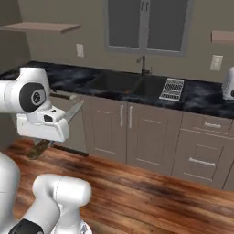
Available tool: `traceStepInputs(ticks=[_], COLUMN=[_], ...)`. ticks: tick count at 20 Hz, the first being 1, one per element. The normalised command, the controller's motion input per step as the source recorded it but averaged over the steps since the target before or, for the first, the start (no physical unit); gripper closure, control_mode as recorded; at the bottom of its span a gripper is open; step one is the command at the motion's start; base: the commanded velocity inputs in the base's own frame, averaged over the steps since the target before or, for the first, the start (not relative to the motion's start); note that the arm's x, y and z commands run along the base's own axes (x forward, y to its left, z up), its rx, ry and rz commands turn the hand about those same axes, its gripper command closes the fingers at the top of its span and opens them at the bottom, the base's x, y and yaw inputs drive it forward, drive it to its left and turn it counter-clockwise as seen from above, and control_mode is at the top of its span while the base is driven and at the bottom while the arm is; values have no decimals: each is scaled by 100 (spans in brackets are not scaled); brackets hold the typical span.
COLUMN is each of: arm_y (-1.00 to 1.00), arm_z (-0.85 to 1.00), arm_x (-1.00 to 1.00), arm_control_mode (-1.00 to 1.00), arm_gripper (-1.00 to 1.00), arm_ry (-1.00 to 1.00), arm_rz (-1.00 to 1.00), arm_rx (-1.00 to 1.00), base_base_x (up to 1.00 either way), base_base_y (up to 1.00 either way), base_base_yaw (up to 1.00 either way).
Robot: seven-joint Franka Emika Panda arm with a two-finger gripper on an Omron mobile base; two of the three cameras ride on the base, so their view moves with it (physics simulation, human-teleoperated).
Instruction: Move the cutting board and knife to the sink. Then move spray from the cabinet to the counter.
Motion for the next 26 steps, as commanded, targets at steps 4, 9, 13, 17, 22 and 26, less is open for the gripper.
traceStepInputs(ticks=[4,9,13,17,22,26], arm_y=[0,0,0,0,0,0], arm_z=[0,0,0,0,0,0], arm_x=[0,0,0,0,0,0], arm_control_mode=[100,100,100,100,100,100], arm_gripper=[100,100,100,100,100,100], arm_ry=[0,0,0,0,0,0], arm_rz=[0,0,0,0,0,0], arm_rx=[0,0,0,0,0,0], base_base_x=[6,65,100,100,100,99], base_base_y=[-29,5,28,38,40,60], base_base_yaw=[-75,-38,-2,0,0,11])
